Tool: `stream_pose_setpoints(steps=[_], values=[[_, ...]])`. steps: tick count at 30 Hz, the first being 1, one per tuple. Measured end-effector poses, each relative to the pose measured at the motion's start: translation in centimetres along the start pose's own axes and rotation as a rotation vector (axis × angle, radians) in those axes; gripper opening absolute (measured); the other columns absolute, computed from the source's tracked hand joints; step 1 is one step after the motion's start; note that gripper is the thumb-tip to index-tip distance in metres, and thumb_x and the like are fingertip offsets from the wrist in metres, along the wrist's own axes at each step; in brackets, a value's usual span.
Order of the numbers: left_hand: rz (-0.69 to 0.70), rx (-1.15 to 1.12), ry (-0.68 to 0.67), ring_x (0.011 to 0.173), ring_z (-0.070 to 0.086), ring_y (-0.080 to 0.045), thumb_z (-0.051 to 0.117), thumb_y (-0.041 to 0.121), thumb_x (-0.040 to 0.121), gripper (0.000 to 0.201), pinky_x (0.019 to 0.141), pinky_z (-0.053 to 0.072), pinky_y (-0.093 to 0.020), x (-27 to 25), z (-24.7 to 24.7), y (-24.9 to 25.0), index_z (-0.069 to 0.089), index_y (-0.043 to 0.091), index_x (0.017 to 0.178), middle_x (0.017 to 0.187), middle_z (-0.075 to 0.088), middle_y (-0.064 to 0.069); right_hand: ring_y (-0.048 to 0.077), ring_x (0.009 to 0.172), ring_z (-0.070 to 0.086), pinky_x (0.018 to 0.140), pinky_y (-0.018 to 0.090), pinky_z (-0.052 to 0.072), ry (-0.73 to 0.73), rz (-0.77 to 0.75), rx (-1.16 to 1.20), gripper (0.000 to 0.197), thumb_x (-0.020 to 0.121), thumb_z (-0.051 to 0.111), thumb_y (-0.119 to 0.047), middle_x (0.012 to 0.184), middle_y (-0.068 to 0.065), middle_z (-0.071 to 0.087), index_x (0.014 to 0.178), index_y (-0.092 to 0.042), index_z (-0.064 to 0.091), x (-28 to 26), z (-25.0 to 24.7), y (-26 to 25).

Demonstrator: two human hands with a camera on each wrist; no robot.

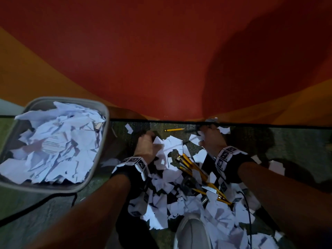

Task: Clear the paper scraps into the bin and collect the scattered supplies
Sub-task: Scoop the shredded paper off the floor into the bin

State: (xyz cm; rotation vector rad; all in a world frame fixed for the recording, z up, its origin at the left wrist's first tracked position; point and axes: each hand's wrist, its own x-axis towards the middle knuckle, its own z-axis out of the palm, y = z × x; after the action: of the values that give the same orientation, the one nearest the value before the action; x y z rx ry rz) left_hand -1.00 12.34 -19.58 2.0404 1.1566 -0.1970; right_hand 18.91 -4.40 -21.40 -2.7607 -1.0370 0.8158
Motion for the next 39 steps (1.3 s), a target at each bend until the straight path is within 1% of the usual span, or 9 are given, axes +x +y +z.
stream_pose_setpoints(steps=[3,7,9,11,15,18,25,31,39], values=[[-0.066,0.061,-0.086,0.117,0.050,-0.036,0.086,0.044,0.071,0.081,0.088,0.046,-0.040,-0.5,0.7,-0.3,0.046,0.007,0.131,0.131,0.041,-0.018,0.035,0.119,0.052,0.097,0.035,0.043,0.001,-0.028,0.047,0.035,0.091,0.059,-0.009,0.129,0.018,0.056,0.126,-0.009,0.061,-0.2,-0.1,-0.3],[-0.063,0.190,-0.068,0.124,0.043,-0.041,0.087,0.033,0.071,0.079,0.097,0.045,-0.045,-0.7,1.7,-0.4,0.040,0.013,0.131,0.134,0.033,-0.016,0.029,0.091,0.064,0.073,0.030,0.041,-0.011,-0.108,0.089,0.005,0.089,0.061,-0.012,0.089,0.011,0.065,0.087,-0.011,0.065,-0.4,-1.5,-2.6],[-0.065,0.187,-0.051,0.123,0.044,-0.041,0.084,0.030,0.073,0.072,0.097,0.046,-0.047,-0.4,1.9,-0.4,0.043,0.013,0.129,0.133,0.034,-0.015,0.025,0.075,0.059,0.066,0.027,0.034,-0.016,-0.189,0.120,0.013,0.087,0.060,-0.006,0.076,0.008,0.060,0.076,-0.011,0.060,-0.8,-1.9,-4.5],[-0.071,0.165,-0.049,0.123,0.046,-0.039,0.082,0.027,0.077,0.068,0.099,0.046,-0.046,0.2,1.9,-0.4,0.045,0.011,0.131,0.135,0.036,-0.016,0.025,0.086,0.059,0.073,0.030,0.041,-0.042,-0.255,0.206,0.010,0.088,0.063,-0.001,0.092,0.012,0.061,0.096,-0.004,0.068,-1.4,-1.5,-6.2],[-0.015,0.197,-0.063,0.122,0.050,-0.034,0.081,0.024,0.080,0.057,0.100,0.042,-0.038,1.3,1.6,-0.4,0.055,0.003,0.126,0.131,0.049,-0.016,0.033,0.136,0.035,0.108,0.039,0.040,-0.241,-0.177,0.004,0.071,0.086,0.075,-0.030,0.151,0.015,0.027,0.146,-0.014,0.040,-1.1,1.1,-8.4],[-0.001,0.195,-0.095,0.123,0.049,-0.031,0.078,0.023,0.083,0.047,0.100,0.040,-0.035,1.7,1.7,-0.7,0.059,0.001,0.120,0.131,0.050,-0.016,0.033,0.130,0.036,0.101,0.040,0.042,-0.185,-0.209,-0.041,0.065,0.085,0.074,-0.021,0.145,0.009,0.030,0.142,-0.020,0.043,-0.6,2.6,-9.2],[0.028,0.284,-0.224,0.117,0.056,-0.039,0.063,0.023,0.094,0.038,0.094,0.049,-0.041,1.1,-1.0,1.0,0.057,0.005,0.126,0.129,0.054,-0.019,0.034,0.105,0.064,0.081,0.033,0.050,-0.218,-0.119,0.100,0.031,0.087,0.066,-0.003,0.118,0.019,0.066,0.118,0.001,0.065,-0.3,0.6,-10.8],[0.077,0.422,-0.261,0.118,0.056,-0.037,0.061,0.014,0.093,0.032,0.090,0.050,-0.043,-2.5,-5.6,5.8,0.054,0.005,0.123,0.128,0.054,-0.017,0.031,0.100,0.053,0.085,0.035,0.046,-0.095,-0.091,0.240,0.028,0.087,0.069,-0.012,0.111,0.009,0.046,0.112,-0.009,0.055,-3.4,-5.5,-11.9],[0.157,0.485,-0.076,0.114,0.062,-0.033,0.063,0.021,0.093,0.038,0.083,0.051,-0.036,-9.2,-16.2,12.6,0.055,0.004,0.126,0.126,0.059,-0.016,0.024,0.100,0.061,0.081,0.029,0.050,0.034,-0.219,0.236,0.025,0.077,0.076,-0.016,0.107,0.009,0.068,0.101,-0.014,0.072,-8.8,-16.1,-14.9]])
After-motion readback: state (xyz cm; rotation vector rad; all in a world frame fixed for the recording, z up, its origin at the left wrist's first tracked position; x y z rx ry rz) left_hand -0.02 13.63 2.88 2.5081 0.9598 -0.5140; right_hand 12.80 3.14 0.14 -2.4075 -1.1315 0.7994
